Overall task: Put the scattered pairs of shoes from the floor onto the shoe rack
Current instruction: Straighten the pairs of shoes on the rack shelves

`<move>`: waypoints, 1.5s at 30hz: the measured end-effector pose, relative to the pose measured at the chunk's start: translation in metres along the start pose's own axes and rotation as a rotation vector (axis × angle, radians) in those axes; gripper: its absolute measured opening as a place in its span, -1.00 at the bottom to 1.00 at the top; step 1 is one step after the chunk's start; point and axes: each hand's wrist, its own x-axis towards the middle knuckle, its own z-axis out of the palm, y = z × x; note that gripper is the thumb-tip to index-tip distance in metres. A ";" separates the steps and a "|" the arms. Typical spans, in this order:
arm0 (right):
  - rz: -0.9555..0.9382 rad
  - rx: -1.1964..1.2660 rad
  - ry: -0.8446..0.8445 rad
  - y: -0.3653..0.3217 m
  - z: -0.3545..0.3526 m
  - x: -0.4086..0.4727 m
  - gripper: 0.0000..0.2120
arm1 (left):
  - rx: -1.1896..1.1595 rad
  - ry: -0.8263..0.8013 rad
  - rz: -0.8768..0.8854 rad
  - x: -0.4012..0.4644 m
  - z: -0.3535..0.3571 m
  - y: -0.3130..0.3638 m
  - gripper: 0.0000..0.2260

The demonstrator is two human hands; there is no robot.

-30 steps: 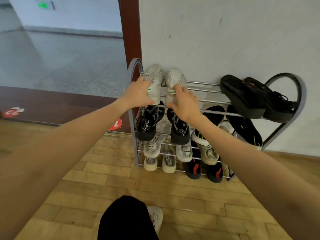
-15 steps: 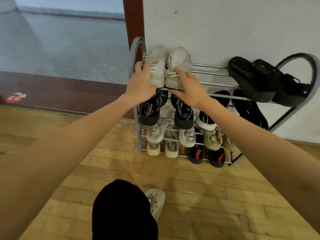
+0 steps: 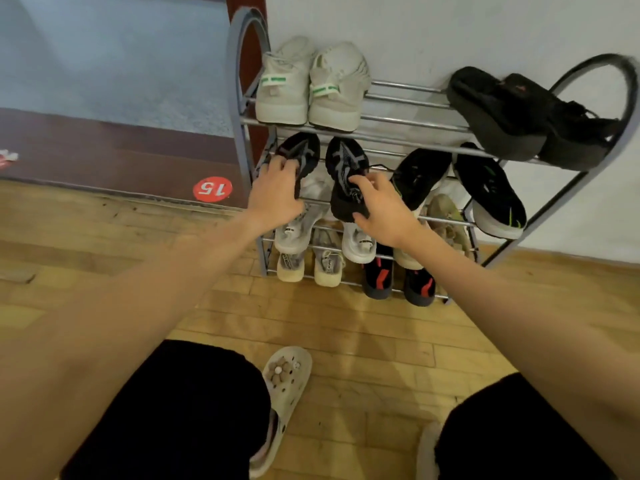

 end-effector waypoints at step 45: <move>-0.073 -0.053 0.168 0.031 0.025 0.043 -0.47 | 0.339 0.106 0.091 0.032 0.025 0.021 -0.49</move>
